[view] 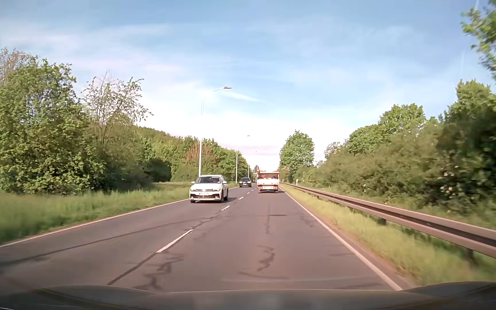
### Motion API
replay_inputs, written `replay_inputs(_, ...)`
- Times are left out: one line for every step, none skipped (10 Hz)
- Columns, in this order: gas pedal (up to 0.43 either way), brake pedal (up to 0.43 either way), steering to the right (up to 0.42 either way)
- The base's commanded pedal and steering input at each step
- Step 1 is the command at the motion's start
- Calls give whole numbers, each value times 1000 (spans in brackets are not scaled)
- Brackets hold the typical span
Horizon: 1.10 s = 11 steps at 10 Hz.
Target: Follow the waypoints while adhering to traffic rules and regulations
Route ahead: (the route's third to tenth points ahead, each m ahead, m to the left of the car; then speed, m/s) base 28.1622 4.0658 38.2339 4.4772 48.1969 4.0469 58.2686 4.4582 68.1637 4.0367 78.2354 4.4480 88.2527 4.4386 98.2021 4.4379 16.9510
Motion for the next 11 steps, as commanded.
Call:
replay_inputs(39, 0, 0)
replay_inputs(39, 0, 0)
replay_inputs(39, 0, 0)
replay_inputs(39, 0, 0)
replay_inputs(39, 0, 0)
replay_inputs(39, 0, 0)
replay_inputs(39, 0, 0)
replay_inputs(39, 0, 0)
replay_inputs(39, 0, 0)
replay_inputs(39, 0, 0)
replay_inputs(39, 0, 0)
